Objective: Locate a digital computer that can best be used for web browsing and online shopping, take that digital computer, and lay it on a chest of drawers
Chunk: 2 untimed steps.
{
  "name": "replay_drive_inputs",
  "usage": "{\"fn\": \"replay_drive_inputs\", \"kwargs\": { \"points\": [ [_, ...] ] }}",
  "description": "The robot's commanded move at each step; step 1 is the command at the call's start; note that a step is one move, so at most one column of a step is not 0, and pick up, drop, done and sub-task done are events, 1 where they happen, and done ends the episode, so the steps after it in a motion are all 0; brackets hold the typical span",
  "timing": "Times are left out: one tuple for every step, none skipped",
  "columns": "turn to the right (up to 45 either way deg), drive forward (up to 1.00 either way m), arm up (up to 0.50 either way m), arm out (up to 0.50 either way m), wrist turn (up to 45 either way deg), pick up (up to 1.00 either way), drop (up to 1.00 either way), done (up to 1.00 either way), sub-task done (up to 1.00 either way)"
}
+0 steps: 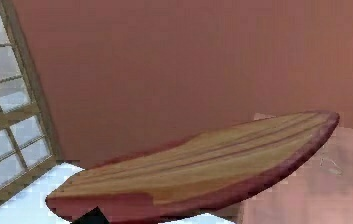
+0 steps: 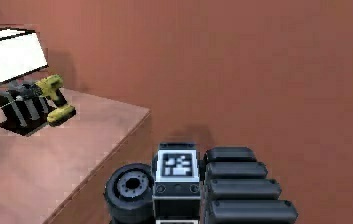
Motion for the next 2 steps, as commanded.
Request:
{"fn": "replay_drive_inputs", "kwargs": {
  "points": [
    [45.0,0.00,0.00,0.00,0.0,0.00,0.00,0.00,0.00],
    [45.0,0.00,0.00,0.00,0.0,0.00,0.00,0.00,0.00]
  ]
}}
